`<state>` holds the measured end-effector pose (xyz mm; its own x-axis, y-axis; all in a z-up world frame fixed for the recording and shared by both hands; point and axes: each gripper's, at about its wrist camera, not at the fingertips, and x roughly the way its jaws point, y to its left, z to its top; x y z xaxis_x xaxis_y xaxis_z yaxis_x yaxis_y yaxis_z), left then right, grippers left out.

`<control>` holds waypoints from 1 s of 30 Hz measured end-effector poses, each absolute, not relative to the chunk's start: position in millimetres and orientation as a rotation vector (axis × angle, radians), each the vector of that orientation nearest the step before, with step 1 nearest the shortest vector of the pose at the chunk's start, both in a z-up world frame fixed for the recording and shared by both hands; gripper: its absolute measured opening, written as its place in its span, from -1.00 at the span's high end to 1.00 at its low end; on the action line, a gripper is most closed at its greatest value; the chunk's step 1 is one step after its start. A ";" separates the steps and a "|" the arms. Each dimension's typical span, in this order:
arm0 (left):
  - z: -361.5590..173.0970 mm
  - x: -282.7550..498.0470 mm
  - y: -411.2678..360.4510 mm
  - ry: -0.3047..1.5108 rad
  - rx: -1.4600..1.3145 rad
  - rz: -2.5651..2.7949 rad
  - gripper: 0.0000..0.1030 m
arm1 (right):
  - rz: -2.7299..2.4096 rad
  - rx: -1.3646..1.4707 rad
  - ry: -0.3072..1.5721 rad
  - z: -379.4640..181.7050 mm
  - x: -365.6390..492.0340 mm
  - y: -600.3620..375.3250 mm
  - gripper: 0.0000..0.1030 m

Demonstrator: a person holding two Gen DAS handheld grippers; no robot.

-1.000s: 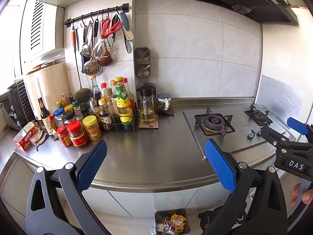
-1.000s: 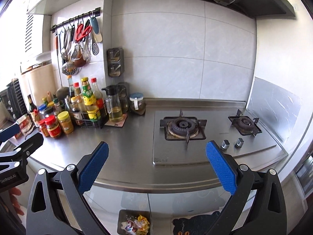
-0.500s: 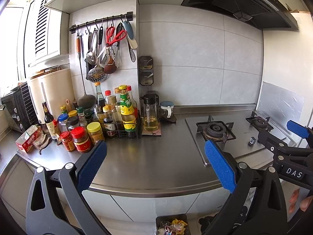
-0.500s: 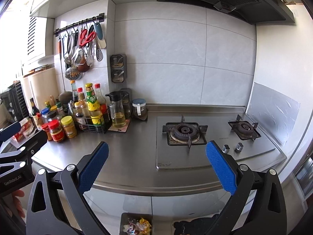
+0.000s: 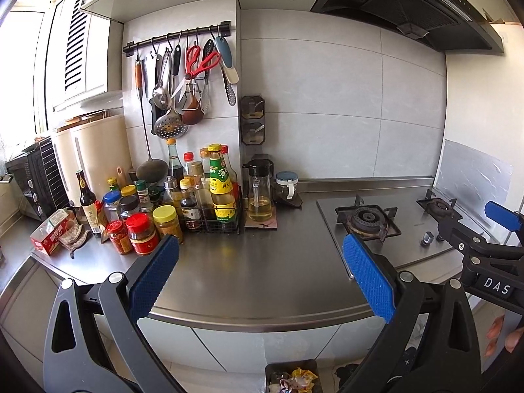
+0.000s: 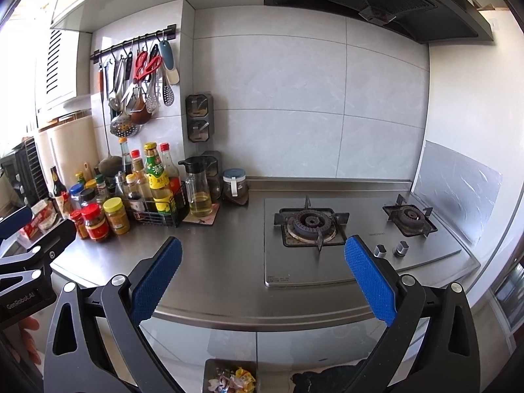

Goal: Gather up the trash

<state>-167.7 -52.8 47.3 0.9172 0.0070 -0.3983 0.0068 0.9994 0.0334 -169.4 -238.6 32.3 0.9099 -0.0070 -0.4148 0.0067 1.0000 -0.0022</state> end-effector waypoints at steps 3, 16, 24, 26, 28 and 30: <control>47.4 -167.7 -52.5 0.410 0.035 0.001 -0.85 | -0.009 0.000 0.430 32.4 -169.3 -238.6 -0.94; 47.0 -165.1 -49.5 0.407 0.035 0.005 -0.85 | -0.014 -0.005 0.429 35.7 -167.5 -237.2 -0.94; 47.5 -164.6 -47.7 0.403 0.034 0.007 -0.85 | -0.019 -0.003 0.425 37.6 -166.5 -238.5 -0.94; 46.9 -163.9 -47.3 0.407 0.031 0.008 -0.85 | -0.018 -0.003 0.424 38.0 -166.3 -239.9 -0.94; 46.4 -163.2 -47.3 0.411 0.030 0.009 -0.85 | -0.017 -0.002 0.423 38.3 -166.2 -240.7 -0.94; 46.3 -162.9 -47.3 0.410 0.031 0.008 -0.85 | -0.018 -0.005 0.422 38.9 -165.9 -241.8 -0.94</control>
